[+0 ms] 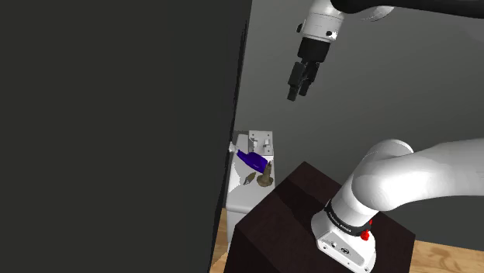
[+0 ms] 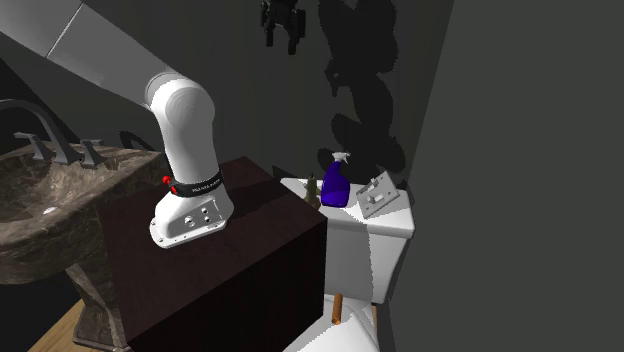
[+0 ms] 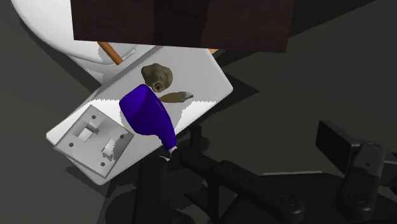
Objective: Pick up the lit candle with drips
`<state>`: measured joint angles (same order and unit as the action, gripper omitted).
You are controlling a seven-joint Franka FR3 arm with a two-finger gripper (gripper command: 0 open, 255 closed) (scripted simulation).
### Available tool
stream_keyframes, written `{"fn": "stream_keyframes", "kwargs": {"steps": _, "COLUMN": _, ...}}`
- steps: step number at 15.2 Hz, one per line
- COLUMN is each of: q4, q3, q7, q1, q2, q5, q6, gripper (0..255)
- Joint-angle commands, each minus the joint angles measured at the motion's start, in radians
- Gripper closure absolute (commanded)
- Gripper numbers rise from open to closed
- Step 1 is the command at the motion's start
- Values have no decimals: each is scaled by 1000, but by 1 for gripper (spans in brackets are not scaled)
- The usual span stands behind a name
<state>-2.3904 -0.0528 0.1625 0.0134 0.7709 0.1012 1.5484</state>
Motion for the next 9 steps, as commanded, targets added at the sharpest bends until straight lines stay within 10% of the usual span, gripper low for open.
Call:
{"fn": "stream_keyframes", "kwargs": {"steps": 1, "q4": 0, "q3": 0, "q7": 0, "q1": 0, "q2": 0, "q5": 0, "q6": 0, "gripper": 0}}
{"fn": "stream_keyframes", "kwargs": {"steps": 9, "q4": -175, "q3": 33, "q7": -39, "q1": 24, "q2": -120, "q5": -33, "q6": 249, "gripper": 0}}
